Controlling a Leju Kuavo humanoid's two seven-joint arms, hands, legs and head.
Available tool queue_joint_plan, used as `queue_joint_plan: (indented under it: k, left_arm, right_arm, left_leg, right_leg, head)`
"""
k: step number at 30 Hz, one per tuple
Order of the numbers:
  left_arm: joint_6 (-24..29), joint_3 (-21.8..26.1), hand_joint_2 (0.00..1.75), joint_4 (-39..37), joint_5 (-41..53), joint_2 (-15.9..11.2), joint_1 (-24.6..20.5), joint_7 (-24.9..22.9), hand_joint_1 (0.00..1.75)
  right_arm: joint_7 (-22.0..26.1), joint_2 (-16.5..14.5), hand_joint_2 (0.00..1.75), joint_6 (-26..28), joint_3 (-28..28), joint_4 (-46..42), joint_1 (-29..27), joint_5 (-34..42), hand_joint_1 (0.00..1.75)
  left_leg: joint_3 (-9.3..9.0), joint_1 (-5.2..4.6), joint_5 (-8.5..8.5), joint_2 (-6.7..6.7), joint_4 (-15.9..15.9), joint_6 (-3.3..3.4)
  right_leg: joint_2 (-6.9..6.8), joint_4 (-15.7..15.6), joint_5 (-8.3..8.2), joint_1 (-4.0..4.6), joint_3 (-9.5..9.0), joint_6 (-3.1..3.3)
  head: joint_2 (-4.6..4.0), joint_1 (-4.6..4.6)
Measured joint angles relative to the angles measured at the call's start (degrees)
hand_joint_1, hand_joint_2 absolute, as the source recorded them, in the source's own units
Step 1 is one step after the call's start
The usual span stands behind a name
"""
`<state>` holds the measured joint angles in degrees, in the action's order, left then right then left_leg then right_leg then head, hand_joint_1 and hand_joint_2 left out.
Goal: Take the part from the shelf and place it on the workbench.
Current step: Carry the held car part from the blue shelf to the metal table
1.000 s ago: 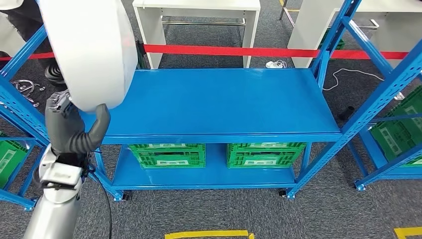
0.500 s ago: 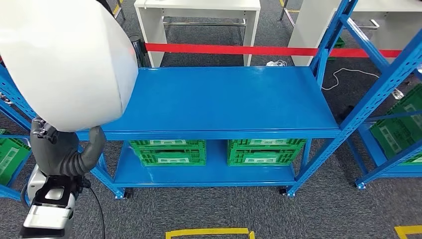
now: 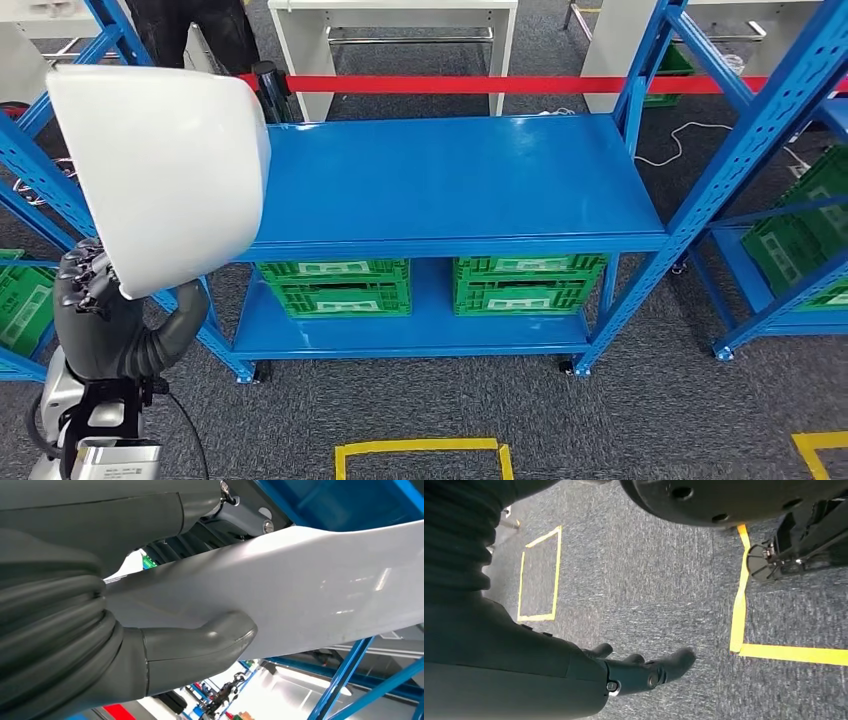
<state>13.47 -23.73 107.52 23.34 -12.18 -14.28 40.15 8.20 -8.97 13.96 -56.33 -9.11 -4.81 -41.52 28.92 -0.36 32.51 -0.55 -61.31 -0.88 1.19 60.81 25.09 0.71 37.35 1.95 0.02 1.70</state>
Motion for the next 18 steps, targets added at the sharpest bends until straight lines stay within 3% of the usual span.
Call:
queue_joint_plan:
  k: [1,3,5,6,7,9,10,11,12,13,15,16,18]
  left_arm:
    - [-0.13,0.19,1.75,0.02,-0.1,-0.01,0.12,0.0,1.75]
    - [-0.35,0.67,1.75,-0.01,-0.36,-0.01,0.47,-0.01,1.75]
    - [-0.42,1.01,1.75,-0.03,-0.46,0.07,0.76,-0.02,1.75]
    - [-0.43,1.09,1.75,-0.02,-0.5,0.11,0.91,-0.02,1.75]
    - [-0.43,1.14,1.75,-0.01,-0.54,0.15,1.21,-0.02,1.75]
    - [-0.39,1.17,1.75,-0.01,-0.64,0.26,2.08,-0.02,1.75]
    - [-0.34,1.18,1.75,-0.02,-0.7,0.33,2.53,-0.02,1.75]
    - [-0.24,1.17,1.75,-0.04,-0.74,0.42,2.85,-0.02,1.75]
    - [-0.04,1.17,1.75,-0.07,-0.72,0.51,3.07,-0.02,1.75]
    - [0.29,1.17,1.75,-0.11,-0.59,0.67,3.25,-0.02,1.75]
    - [1.2,1.16,1.75,-0.25,-0.1,1.18,3.61,-0.02,1.75]
    - [1.59,1.15,1.75,-0.31,0.15,1.45,3.84,-0.02,1.75]
    - [2.09,1.13,1.75,-0.38,0.48,1.83,4.34,-0.01,1.75]
  right_arm:
    - [0.07,0.03,0.0,0.02,0.0,0.0,0.01,0.02,0.0]
    - [0.45,0.1,0.0,-0.03,0.0,0.0,-0.03,0.18,0.0]
    - [0.97,0.17,0.0,-0.16,0.0,0.0,-0.1,0.32,0.0]
    - [1.19,0.22,0.0,-0.28,0.0,0.0,-0.12,0.35,0.0]
    - [1.44,0.28,0.0,-0.54,0.0,0.0,-0.11,0.37,0.0]
    - [2.01,0.39,0.0,-1.2,0.0,0.0,-0.08,0.36,0.0]
    - [2.25,0.46,0.0,-1.5,0.0,0.0,-0.07,0.34,0.0]
    - [2.37,0.52,0.0,-1.68,0.0,0.0,-0.08,0.33,0.0]
    - [2.39,0.57,0.0,-1.81,0.0,0.0,-0.13,0.25,0.0]
    - [2.27,0.63,0.0,-1.96,0.0,0.0,-0.21,0.03,0.0]
    - [1.57,0.79,0.0,-2.49,0.05,0.0,-0.37,-0.72,0.0]
    - [1.1,0.85,0.0,-2.96,0.13,0.0,-0.38,-1.15,0.0]
    - [0.35,0.9,0.0,-3.9,0.25,0.01,-0.35,-1.63,0.0]
  left_leg:
    - [-1.03,-0.23,-0.23,-0.09,1.9,0.23]
    - [-0.8,-0.53,-1.0,-0.1,2.78,0.86]
    - [-0.26,-0.42,-2.17,0.12,3.45,1.74]
    - [0.15,-0.3,-2.84,0.23,3.73,2.09]
    - [0.77,-0.23,-3.52,0.33,3.85,2.34]
    - [2.24,-0.29,-4.67,0.4,3.68,2.59]
    - [3.14,-0.34,-5.28,0.42,3.48,2.65]
    - [3.97,-0.38,-5.81,0.4,3.22,2.66]
    - [4.82,-0.42,-6.27,0.35,2.91,2.62]
    - [5.56,-0.45,-6.65,0.29,2.56,2.55]
    - [6.63,-0.54,-7.2,0.2,1.92,2.24]
    - [6.9,-0.57,-7.44,0.2,1.71,1.98]
    - [7.19,-0.65,-8.15,0.23,1.71,1.35]
  right_leg:
    - [0.04,-0.12,-0.42,-0.13,0.03,-0.36]
    - [0.15,-0.66,-1.36,-0.37,-0.03,-1.19]
    - [0.23,-0.22,-0.67,-0.46,0.47,-1.97]
    - [0.27,1.0,0.85,-0.47,1.05,-2.27]
    - [0.25,3.76,3.49,-0.53,2.04,-2.53]
    - [0.26,11.11,8.35,-0.62,4.16,-2.88]
    - [0.26,14.11,9.41,-0.64,4.65,-2.97]
    - [0.27,14.99,8.97,-0.63,4.15,-2.95]
    - [0.27,13.72,7.65,-0.6,2.57,-2.85]
    - [0.27,10.49,6.2,-0.54,-0.03,-2.65]
    - [0.16,2.61,5.42,-0.27,-5.64,-1.97]
    - [0.14,-0.08,5.65,-0.07,-7.3,-1.63]
    - [0.2,-1.6,5.51,0.06,-7.61,-1.07]
  head:
    - [0.0,-0.06]
    - [0.0,-0.12]
    - [0.0,-0.11]
    - [0.0,-0.08]
    - [0.0,-0.05]
    - [0.0,-0.04]
    - [0.0,-0.05]
    - [0.0,-0.05]
    - [0.0,-0.05]
    - [0.0,-0.05]
    - [0.0,-0.08]
    - [0.0,-0.03]
    - [0.0,0.07]
